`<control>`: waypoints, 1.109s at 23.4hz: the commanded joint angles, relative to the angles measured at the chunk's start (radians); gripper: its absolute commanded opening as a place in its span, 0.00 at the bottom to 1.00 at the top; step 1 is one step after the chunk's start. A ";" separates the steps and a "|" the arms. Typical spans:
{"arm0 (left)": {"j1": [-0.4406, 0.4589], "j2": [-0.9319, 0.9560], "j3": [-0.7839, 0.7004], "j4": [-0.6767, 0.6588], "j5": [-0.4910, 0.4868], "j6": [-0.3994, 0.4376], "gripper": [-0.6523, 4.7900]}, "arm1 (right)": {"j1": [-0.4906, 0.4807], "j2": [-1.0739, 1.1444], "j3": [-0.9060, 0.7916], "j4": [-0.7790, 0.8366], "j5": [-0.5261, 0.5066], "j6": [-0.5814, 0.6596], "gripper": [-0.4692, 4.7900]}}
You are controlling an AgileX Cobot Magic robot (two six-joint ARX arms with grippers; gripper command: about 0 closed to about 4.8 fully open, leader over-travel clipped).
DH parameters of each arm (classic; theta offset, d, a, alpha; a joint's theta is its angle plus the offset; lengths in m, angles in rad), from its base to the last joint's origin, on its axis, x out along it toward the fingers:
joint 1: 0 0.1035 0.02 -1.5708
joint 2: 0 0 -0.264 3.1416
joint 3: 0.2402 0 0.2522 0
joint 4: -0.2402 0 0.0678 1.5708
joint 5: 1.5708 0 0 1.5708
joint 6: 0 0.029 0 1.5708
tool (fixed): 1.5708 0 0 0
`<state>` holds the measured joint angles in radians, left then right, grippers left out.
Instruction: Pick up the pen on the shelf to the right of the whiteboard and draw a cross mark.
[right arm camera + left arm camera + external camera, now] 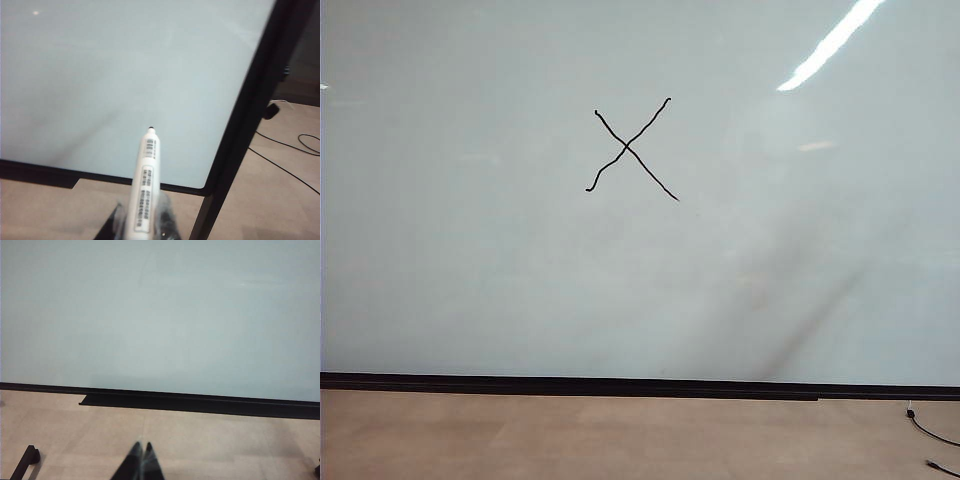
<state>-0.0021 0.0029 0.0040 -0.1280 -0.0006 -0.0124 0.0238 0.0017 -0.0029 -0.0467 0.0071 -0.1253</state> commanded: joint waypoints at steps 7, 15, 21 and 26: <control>0.000 0.000 0.003 0.009 0.004 0.004 0.11 | -0.053 0.000 0.003 0.078 0.025 0.051 0.08; 0.000 0.000 0.003 0.009 0.004 0.005 0.11 | -0.049 0.000 0.003 0.072 0.008 0.052 0.08; 0.000 0.000 0.003 0.009 0.004 0.005 0.11 | -0.049 0.000 0.003 0.070 0.016 0.051 0.08; 0.000 0.000 0.003 0.009 0.004 0.005 0.11 | -0.049 0.000 0.003 0.070 0.016 0.051 0.08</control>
<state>-0.0021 0.0029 0.0040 -0.1276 -0.0006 -0.0120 -0.0242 0.0017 -0.0029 0.0101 0.0227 -0.0780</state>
